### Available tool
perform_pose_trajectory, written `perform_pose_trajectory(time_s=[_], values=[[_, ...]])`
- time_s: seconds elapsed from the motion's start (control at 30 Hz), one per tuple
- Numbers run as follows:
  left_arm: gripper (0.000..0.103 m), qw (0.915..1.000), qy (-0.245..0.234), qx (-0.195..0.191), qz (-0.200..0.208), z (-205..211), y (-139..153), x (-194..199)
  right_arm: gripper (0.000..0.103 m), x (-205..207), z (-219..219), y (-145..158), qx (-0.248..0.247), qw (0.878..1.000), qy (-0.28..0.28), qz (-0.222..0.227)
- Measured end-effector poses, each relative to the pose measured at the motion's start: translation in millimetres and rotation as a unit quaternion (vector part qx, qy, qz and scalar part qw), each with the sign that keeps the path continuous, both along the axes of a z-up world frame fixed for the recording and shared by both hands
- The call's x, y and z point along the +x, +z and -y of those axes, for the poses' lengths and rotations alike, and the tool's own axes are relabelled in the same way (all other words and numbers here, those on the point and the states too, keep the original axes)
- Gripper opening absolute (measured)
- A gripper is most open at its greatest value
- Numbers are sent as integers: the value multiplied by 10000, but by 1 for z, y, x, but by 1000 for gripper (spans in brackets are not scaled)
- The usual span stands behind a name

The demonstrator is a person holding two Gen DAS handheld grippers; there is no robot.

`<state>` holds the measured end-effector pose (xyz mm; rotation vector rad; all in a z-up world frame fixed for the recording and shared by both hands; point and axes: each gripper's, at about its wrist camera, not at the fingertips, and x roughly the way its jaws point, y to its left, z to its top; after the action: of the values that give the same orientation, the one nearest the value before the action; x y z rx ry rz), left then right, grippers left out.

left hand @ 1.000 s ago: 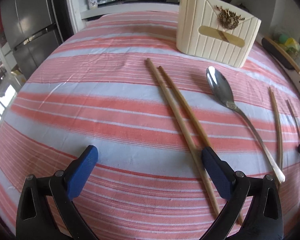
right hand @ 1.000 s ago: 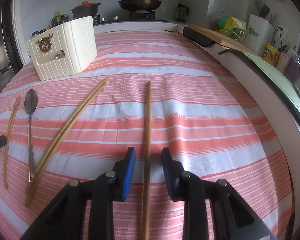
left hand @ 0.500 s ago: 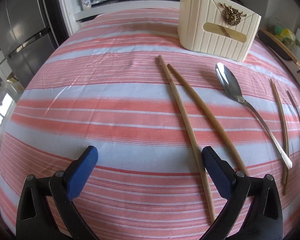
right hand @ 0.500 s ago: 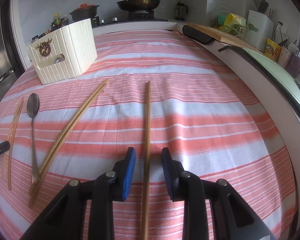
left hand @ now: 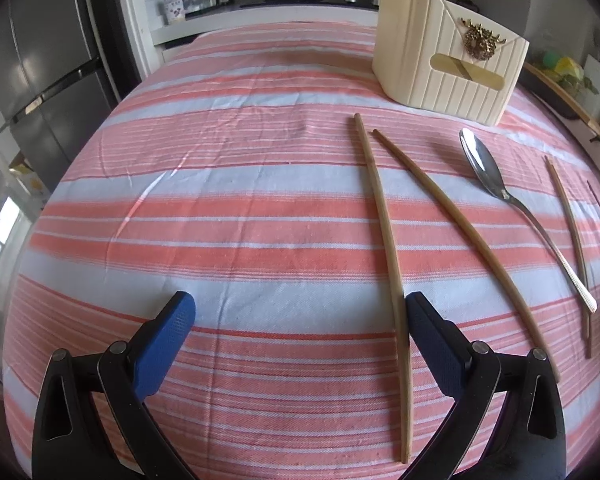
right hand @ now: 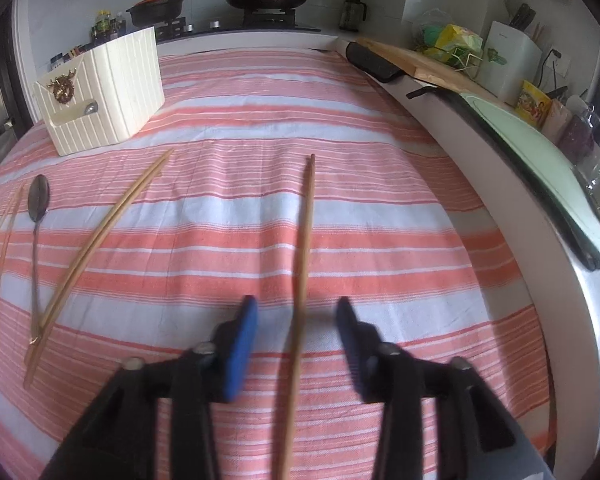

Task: Organize utensils
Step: 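Lower the right tool over a single chopstick while the left tool aligns over another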

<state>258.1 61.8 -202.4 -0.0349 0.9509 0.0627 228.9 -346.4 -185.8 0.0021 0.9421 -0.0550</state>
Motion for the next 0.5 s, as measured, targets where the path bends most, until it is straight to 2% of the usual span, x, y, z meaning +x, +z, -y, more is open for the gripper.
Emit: perform_pose_trajectory(time_s=[0.03, 0.13, 0.5], values=[[103, 10000, 2, -3, 12, 0, 0, -2, 65, -2, 0, -5, 86, 10000, 14, -39], [103, 10000, 3, -8, 32, 0, 0, -3, 66, -13, -3, -8, -6, 9996, 36, 295], [103, 10000, -5, -33, 42, -1, 1, -5, 67, -11, -2, -9, 16, 9996, 26, 292]])
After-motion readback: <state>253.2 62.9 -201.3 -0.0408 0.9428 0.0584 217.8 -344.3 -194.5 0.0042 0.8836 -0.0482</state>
